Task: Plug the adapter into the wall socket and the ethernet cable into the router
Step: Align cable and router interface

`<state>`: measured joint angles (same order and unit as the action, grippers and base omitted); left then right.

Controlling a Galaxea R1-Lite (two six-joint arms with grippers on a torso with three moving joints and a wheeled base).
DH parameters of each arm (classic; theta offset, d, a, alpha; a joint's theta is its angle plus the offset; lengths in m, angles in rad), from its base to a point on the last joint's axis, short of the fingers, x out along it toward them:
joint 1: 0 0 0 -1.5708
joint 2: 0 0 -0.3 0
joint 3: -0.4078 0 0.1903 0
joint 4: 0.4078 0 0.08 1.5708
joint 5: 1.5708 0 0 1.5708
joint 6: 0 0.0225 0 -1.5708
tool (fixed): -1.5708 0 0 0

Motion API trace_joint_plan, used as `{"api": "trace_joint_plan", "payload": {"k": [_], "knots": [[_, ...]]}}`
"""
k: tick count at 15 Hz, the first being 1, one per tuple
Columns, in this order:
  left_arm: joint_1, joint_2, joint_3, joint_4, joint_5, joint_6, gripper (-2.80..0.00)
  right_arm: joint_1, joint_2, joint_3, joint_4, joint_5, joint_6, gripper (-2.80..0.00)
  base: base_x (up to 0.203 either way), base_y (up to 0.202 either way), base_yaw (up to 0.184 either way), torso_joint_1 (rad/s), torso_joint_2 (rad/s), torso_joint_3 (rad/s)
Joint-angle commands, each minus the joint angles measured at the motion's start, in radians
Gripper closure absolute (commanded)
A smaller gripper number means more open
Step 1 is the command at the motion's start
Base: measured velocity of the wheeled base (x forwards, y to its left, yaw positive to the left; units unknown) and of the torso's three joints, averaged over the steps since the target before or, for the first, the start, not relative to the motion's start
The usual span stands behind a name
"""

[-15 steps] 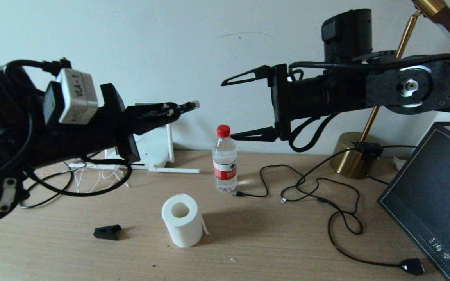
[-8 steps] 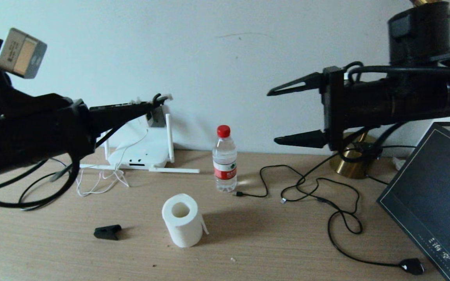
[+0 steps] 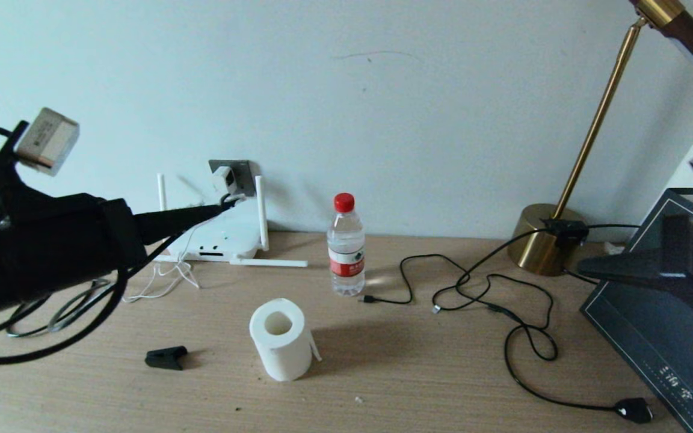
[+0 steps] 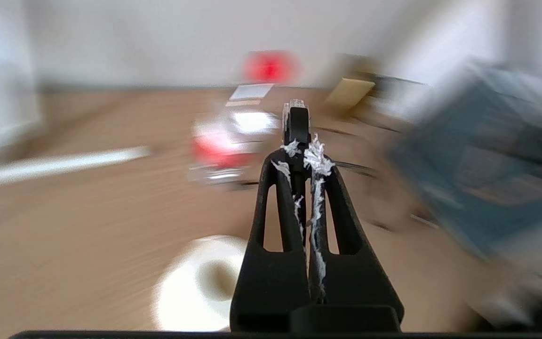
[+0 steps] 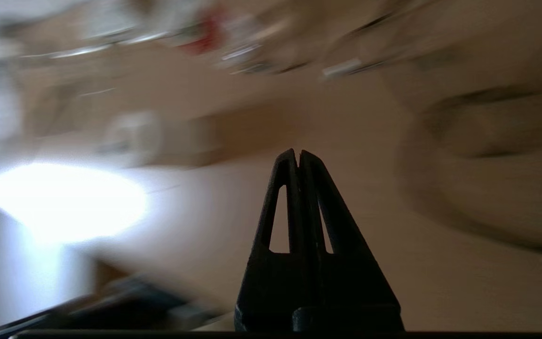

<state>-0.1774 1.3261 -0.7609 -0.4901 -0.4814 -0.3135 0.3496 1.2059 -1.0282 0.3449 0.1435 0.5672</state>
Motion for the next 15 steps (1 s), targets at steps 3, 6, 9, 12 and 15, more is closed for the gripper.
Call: {"api": "trace_joint_plan", "payload": {"k": [3,6,9,12,15], "knots": [[0.003,0.08,0.108,0.0,0.372,0.074,0.0,-0.007,-0.457,0.167,0.015,-0.26,-0.145,0.0,0.0,0.0,0.0,0.0,0.0,0.0],[0.007,0.117,0.136,0.003,0.443,0.141,0.0,-0.148,-0.612,0.291,0.071,-0.487,-0.268,0.0,0.0,0.0,0.0,0.0,0.0,0.0],[0.007,0.172,0.165,-0.006,0.483,0.215,0.0,-0.376,-0.758,0.428,0.086,-0.518,-0.396,0.0,0.0,0.0,0.0,0.0,0.0,0.0],[0.007,0.174,0.173,-0.007,0.485,0.212,0.0,-0.4,-0.91,0.479,0.09,-0.458,-0.473,0.0,0.0,0.0,0.0,0.0,0.0,0.0],[-0.01,0.178,0.216,-0.011,0.48,0.209,0.0,-0.385,-1.0,0.648,0.075,-0.363,-0.586,0.0,0.0,0.0,0.0,0.0,0.0,0.0]]}}
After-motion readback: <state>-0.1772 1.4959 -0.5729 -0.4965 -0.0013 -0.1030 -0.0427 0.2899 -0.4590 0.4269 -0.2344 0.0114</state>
